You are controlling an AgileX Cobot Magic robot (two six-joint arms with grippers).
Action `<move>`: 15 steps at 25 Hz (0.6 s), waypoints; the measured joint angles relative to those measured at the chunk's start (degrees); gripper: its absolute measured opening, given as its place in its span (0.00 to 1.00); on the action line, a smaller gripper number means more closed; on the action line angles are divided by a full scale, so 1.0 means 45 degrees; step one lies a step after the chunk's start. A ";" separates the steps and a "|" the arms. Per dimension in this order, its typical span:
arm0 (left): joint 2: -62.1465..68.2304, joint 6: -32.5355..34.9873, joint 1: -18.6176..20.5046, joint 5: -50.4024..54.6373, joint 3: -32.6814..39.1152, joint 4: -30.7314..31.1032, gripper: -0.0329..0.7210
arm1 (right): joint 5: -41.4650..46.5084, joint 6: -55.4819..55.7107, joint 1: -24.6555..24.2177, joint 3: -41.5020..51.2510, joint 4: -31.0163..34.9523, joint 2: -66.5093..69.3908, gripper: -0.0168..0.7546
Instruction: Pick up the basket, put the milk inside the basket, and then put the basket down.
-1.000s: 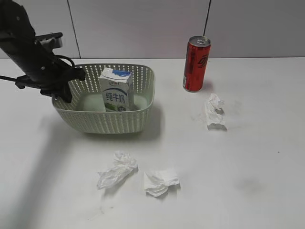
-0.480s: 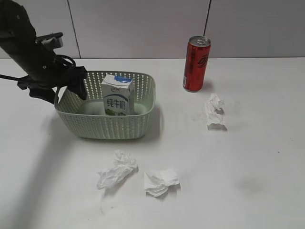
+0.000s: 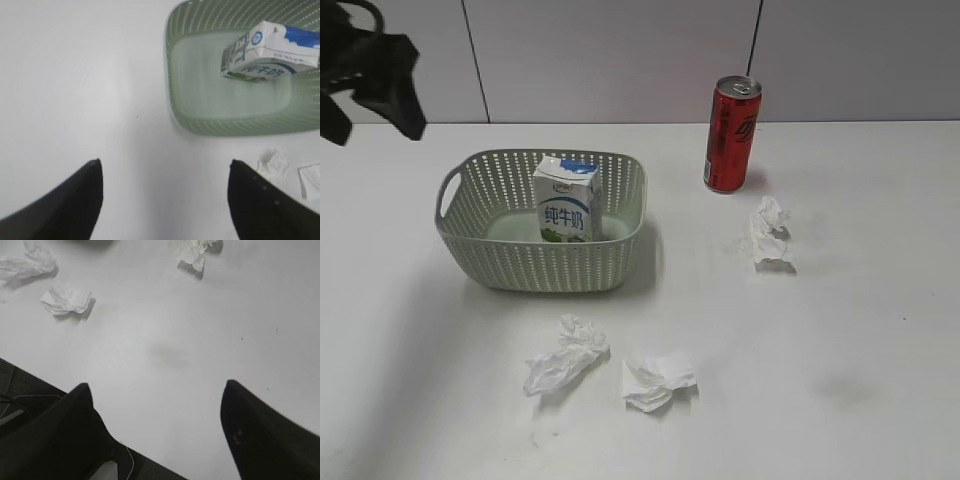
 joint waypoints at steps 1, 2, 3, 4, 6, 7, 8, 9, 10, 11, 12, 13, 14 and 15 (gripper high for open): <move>-0.0446 -0.0014 0.0000 0.0377 0.0000 0.0167 0.83 | 0.0027 0.0000 0.0000 0.0135 -0.0107 -0.0032 0.79; -0.0997 -0.0064 0.0000 0.0666 0.0000 0.0323 0.82 | 0.0061 0.0000 0.0000 0.0306 -0.0211 -0.0115 0.79; -0.1569 -0.0120 0.0000 0.0856 0.0000 0.0459 0.82 | 0.0153 0.0000 0.0000 0.0501 -0.0259 -0.0234 0.79; -0.2070 -0.0205 0.0000 0.0966 0.0000 0.0591 0.82 | 0.0265 0.0000 0.0000 0.0670 -0.0257 -0.0429 0.79; -0.3271 -0.0290 0.0000 0.1020 0.0120 0.0690 0.82 | 0.0667 0.0000 0.0000 0.1042 -0.0272 -0.0906 0.80; -0.3885 -0.0303 -0.0014 0.1040 0.0267 0.0706 0.82 | 0.0886 0.0000 0.0000 0.1196 -0.0285 -0.1219 0.81; -0.4408 -0.0315 -0.0014 0.1069 0.0456 0.0733 0.82 | 0.1056 0.0000 0.0000 0.1304 -0.0296 -0.1575 0.83; -0.5041 -0.0325 -0.0014 0.1068 0.0765 0.0742 0.82 | 0.1207 0.0000 0.0000 0.1417 -0.0293 -0.1967 0.84; -0.5712 -0.0325 -0.0014 0.1068 0.1151 0.0774 0.82 | 0.1290 0.0000 0.0000 0.1531 -0.0299 -0.2325 0.85; -0.6288 -0.0325 -0.0014 0.1095 0.1525 0.0828 0.82 | 0.1316 0.0000 0.0000 0.1631 -0.0310 -0.2774 0.85; -0.6999 -0.0325 -0.0014 0.1107 0.2025 0.0884 0.82 | 0.1331 0.0000 0.0000 0.1761 -0.0310 -0.3221 0.85; -0.7732 -0.0325 -0.0014 0.1135 0.2567 0.1004 0.82 | 0.1331 0.0000 0.0000 0.1915 -0.0310 -0.3594 0.85; -0.8471 -0.0329 -0.0014 0.1151 0.3141 0.1126 0.82 | 0.1347 0.0000 0.0000 0.2089 -0.0325 -0.4037 0.85; -0.9105 -0.0329 -0.0014 0.1151 0.3638 0.1249 0.82 | 0.1366 0.0000 0.0000 0.2239 -0.0325 -0.4465 0.85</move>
